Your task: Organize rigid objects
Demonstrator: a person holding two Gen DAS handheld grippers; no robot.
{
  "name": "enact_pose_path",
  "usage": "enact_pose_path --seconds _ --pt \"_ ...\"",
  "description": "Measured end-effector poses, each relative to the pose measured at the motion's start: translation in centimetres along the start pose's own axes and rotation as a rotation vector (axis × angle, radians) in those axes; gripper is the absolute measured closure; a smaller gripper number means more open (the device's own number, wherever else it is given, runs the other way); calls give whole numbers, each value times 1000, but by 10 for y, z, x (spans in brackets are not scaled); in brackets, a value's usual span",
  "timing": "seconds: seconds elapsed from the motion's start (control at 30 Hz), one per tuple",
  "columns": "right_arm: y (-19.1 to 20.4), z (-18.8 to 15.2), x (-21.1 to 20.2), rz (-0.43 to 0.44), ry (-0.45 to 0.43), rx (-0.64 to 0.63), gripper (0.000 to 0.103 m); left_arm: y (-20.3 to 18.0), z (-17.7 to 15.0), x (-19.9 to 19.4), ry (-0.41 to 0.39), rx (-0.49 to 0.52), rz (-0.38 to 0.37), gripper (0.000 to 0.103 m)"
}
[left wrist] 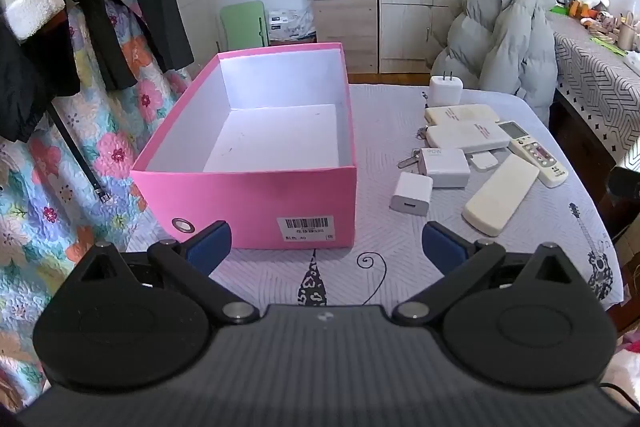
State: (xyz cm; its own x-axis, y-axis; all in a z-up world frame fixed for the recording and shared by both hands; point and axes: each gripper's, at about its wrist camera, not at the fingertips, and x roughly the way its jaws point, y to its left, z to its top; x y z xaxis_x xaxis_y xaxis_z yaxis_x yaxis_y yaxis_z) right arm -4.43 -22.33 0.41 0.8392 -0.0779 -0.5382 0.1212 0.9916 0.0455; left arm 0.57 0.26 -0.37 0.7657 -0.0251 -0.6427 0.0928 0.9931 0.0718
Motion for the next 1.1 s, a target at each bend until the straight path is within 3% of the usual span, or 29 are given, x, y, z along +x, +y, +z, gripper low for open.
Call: enact_pose_path --seconds 1.1 --pt "1 0 1 -21 17 -23 1 4 -2 0 -24 -80 50 0"
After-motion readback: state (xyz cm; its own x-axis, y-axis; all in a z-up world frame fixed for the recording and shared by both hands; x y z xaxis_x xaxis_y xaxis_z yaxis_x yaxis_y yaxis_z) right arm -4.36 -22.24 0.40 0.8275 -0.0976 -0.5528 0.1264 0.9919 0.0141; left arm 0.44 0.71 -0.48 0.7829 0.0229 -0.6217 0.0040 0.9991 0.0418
